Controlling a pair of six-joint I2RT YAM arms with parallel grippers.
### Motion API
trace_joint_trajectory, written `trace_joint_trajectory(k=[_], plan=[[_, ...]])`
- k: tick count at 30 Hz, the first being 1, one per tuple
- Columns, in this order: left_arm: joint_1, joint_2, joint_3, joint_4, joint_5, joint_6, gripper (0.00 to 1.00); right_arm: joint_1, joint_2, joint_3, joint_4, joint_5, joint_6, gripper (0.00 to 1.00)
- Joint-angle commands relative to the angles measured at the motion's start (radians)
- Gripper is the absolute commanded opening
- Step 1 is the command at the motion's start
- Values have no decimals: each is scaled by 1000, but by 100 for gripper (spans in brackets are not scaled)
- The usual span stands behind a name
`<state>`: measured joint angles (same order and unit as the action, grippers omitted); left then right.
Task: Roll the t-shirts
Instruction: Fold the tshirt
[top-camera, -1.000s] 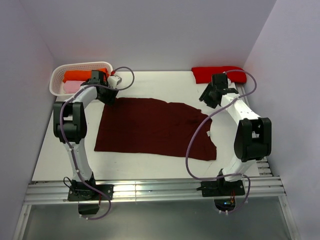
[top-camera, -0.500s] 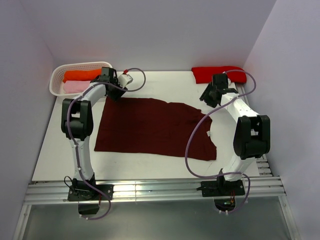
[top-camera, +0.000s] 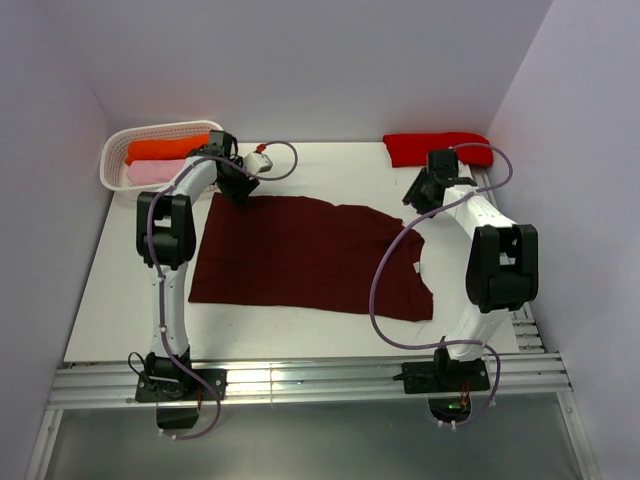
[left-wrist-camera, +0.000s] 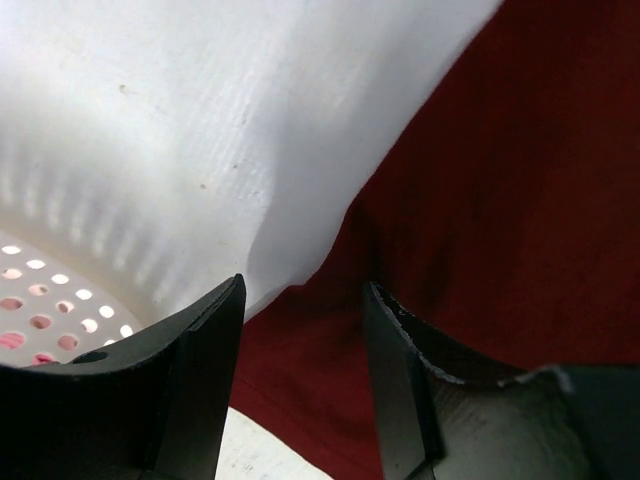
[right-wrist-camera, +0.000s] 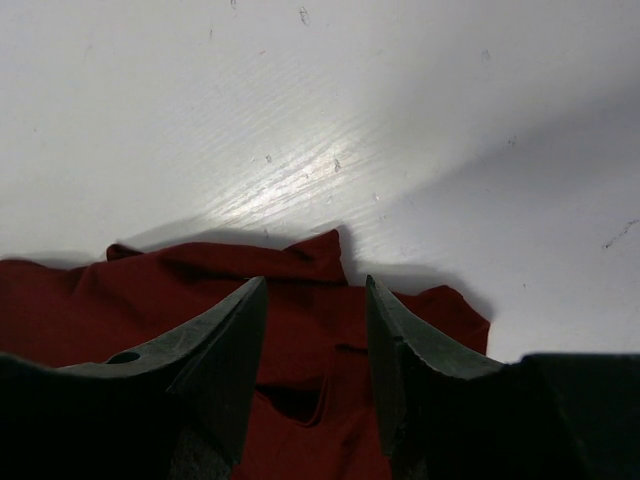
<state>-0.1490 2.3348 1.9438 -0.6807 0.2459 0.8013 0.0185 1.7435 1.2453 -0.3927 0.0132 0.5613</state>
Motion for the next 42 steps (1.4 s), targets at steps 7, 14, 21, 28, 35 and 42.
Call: trace_joint_trajectory(k=[7,14,21,28,35,42], plan=[[6,20,101,-132,73,71,56,-11,11,29,15,2,-21,51],[8,41,107,-102,32,49,53,-11,17,39,12,-2,-23,51],[8,61,106,-72,-14,26,51,-11,19,37,14,-9,-24,50],[6,77,116,-82,-20,24,23,-11,27,40,15,-9,-31,49],[-3,-4,49,-14,-20,-5,2,-11,54,83,31,-44,-72,50],[-24,-63,7,30,-43,-27,0,-11,155,192,15,-137,-116,56]])
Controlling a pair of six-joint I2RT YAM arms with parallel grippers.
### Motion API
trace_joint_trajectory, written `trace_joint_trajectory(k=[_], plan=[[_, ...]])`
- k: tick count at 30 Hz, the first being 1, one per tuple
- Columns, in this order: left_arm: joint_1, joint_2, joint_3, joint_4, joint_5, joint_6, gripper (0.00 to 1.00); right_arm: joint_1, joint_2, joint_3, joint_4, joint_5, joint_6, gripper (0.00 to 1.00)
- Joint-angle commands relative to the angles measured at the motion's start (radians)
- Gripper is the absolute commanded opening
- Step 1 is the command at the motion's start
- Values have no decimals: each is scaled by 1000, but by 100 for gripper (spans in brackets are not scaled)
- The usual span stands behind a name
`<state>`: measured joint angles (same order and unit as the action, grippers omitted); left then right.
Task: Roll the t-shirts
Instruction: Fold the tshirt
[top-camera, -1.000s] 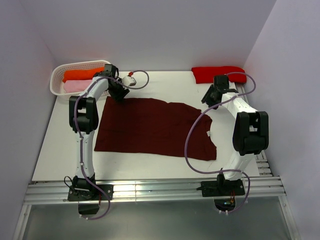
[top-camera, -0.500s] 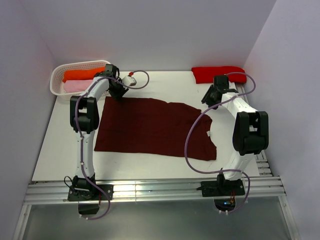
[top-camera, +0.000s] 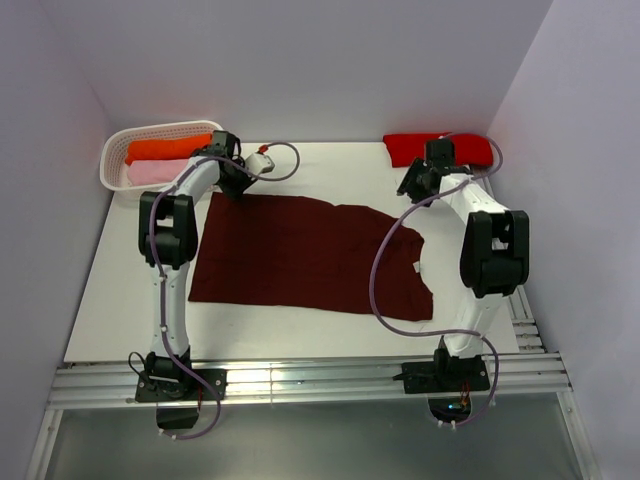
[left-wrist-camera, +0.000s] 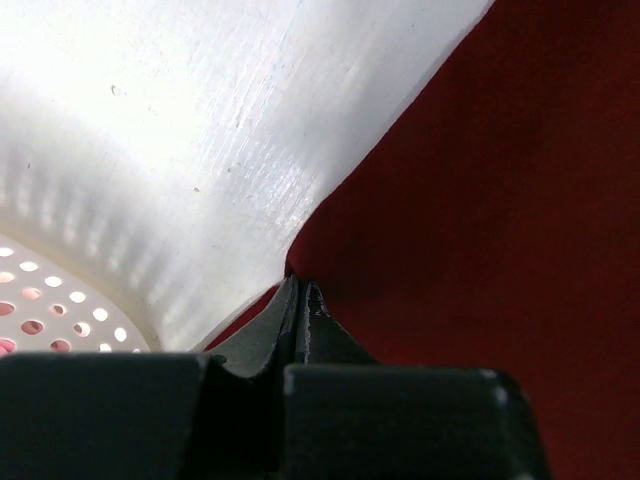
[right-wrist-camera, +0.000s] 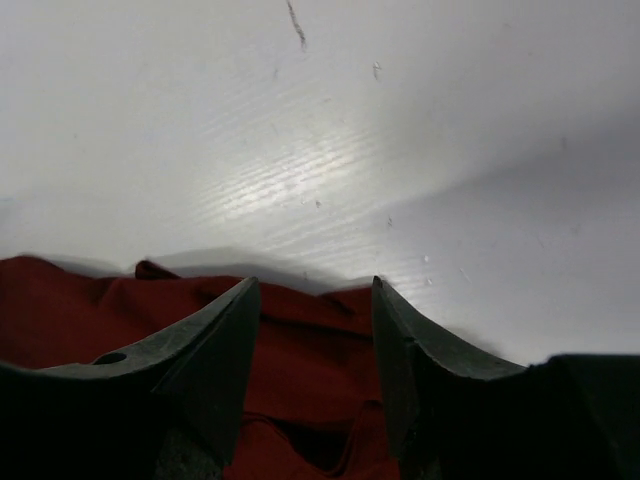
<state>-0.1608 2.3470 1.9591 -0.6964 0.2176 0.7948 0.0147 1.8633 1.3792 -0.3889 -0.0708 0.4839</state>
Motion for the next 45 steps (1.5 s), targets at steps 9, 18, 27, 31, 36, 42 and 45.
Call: trace_joint_trajectory(k=[9,18,27,31,36,42,45], plan=[[-32,-109,-32,69,-49,-35,0,39,151,156,-91,14,-96,64],[-39,-118,-43,66,-66,-39,0,50,191,147,-100,-41,-94,65],[-40,-120,-62,83,-101,-46,0,76,208,130,-94,-80,-93,51],[-40,-130,-78,101,-127,-52,0,76,201,126,-94,-89,-85,31],[-40,-149,-104,124,-162,-68,0,77,149,90,-71,-61,-62,3],[-43,-192,-134,133,-184,-85,0,77,51,49,-44,-38,-38,0],[-48,-216,-160,130,-184,-86,0,76,-1,20,-39,-40,-25,0]])
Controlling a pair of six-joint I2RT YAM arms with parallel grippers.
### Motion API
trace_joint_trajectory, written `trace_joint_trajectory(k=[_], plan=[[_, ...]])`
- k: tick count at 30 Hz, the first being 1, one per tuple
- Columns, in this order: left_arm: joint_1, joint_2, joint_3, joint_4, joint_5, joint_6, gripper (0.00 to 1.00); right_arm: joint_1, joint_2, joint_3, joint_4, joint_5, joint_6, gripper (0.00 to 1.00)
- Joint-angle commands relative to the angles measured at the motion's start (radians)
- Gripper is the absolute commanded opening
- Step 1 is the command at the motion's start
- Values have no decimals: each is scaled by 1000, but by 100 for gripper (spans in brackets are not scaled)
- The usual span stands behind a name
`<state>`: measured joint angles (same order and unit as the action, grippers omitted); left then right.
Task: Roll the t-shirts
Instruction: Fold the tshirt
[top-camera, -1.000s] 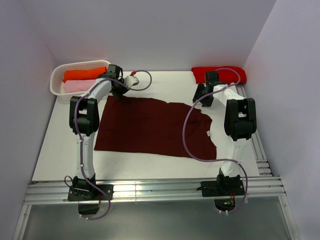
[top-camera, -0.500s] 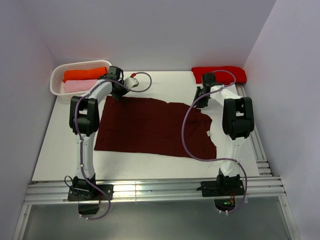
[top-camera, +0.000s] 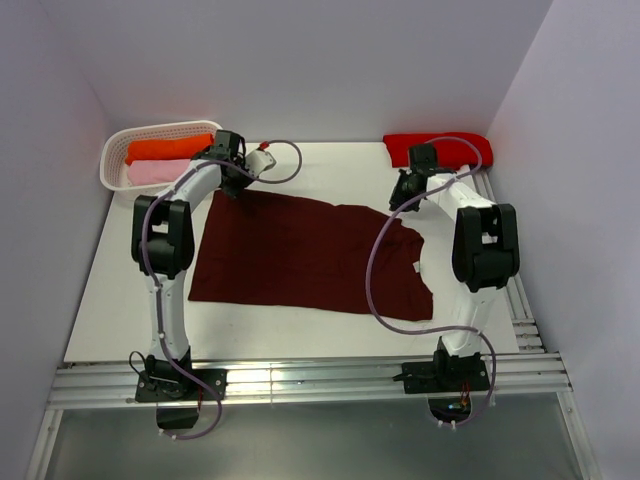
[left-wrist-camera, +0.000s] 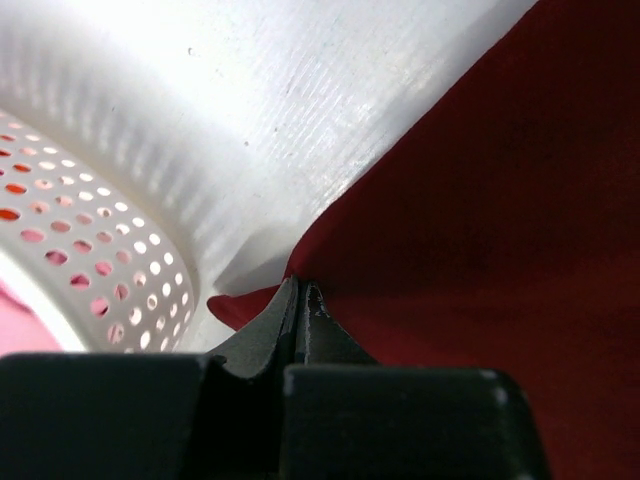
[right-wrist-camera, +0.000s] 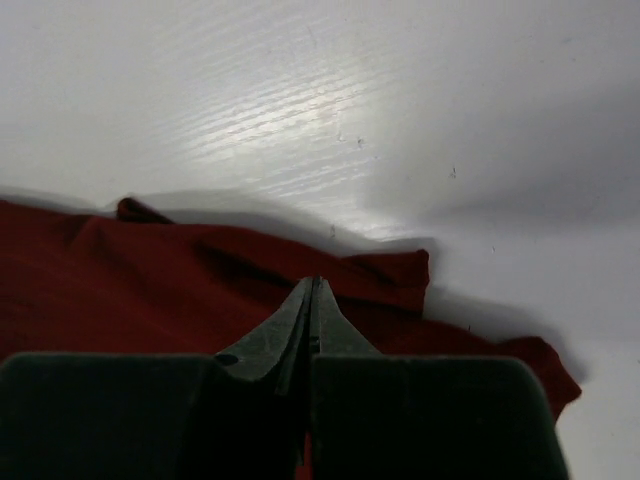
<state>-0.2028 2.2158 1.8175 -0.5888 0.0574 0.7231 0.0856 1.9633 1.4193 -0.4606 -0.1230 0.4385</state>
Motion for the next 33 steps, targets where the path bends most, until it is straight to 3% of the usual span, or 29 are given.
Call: trace_joint_trajectory(k=[1,4,11,14,21,33], plan=[[-6,-99,-38,29,-25,-14,0,8,-125,-29,36,11,20,0],[-10,-117,-67,27,-27,-11,0,9,-161,-68,45,11,28,0],[-18,-94,-51,4,-36,-5,0,48,-93,4,-4,37,-38,39],[-20,-70,-23,-8,-41,-7,0,95,-29,90,-59,92,-79,46],[-24,-36,3,-19,-50,-4,0,144,52,187,-87,160,-119,54],[-30,-24,6,-25,-53,1,0,167,114,230,-130,203,-149,49]])
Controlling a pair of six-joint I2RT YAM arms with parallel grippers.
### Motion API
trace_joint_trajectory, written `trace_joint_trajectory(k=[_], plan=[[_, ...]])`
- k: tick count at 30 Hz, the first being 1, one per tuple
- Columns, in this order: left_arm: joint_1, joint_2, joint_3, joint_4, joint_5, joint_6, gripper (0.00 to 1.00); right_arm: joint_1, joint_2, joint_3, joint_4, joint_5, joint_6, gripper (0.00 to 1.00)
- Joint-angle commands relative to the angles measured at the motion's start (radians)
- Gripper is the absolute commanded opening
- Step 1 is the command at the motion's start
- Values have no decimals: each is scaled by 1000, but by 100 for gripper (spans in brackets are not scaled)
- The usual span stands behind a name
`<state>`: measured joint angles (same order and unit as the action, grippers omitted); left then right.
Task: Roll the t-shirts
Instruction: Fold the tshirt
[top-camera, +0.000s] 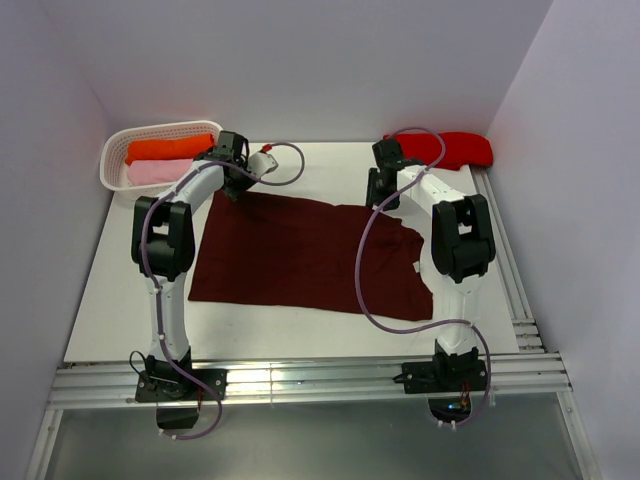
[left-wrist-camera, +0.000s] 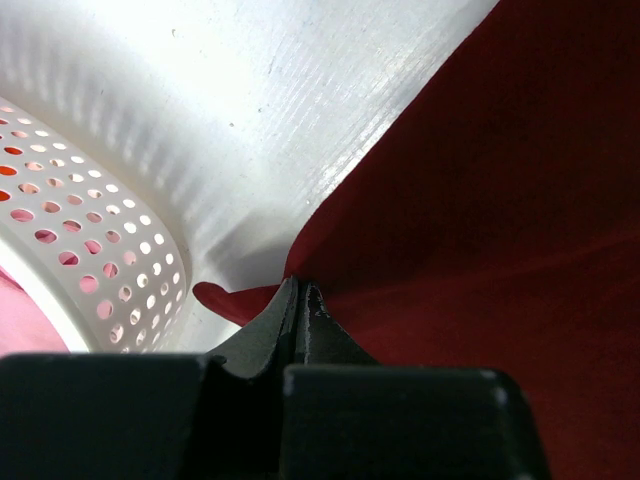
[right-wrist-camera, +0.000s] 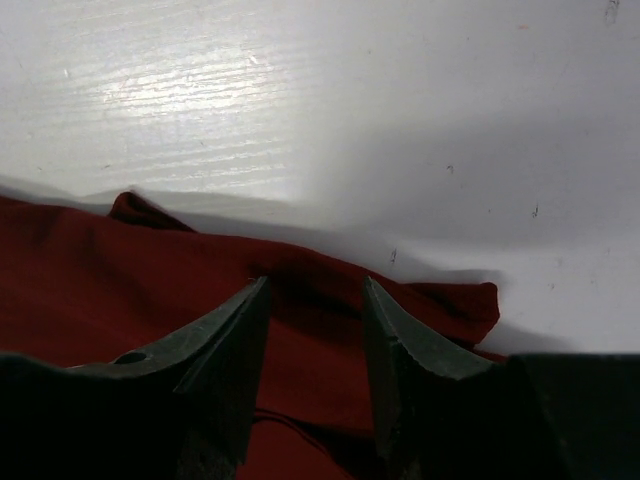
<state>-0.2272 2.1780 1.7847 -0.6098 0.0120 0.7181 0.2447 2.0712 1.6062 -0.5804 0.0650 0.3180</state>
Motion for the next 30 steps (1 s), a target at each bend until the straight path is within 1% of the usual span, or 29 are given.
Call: trace_joint_trajectory(k=[1,9,12,21,23,24,26,27,29,30], plan=[[-6,14,39,-5,-7,6,0,10,10,43,-10,7,-30,49],[-12,22,39,-7,-7,6,0,15,-3,17,5,1,-25,50],[-12,26,42,-11,-7,7,0,16,-19,-12,24,-36,-20,50],[-17,29,38,-15,-7,9,0,16,-33,-72,53,-57,-5,51],[-17,29,39,-18,-7,6,0,16,-23,-71,51,-60,0,49],[-17,29,39,-19,-7,6,0,16,-19,-72,53,-60,0,47],[-18,26,33,-12,-7,4,0,16,-19,-74,56,-53,7,38],[-18,23,24,-8,-7,4,0,18,-23,-78,60,-51,10,29],[-18,16,18,-7,-7,6,0,18,-31,-83,63,-37,21,18],[-18,13,10,-4,-7,4,0,16,-40,-84,65,-34,21,14]])
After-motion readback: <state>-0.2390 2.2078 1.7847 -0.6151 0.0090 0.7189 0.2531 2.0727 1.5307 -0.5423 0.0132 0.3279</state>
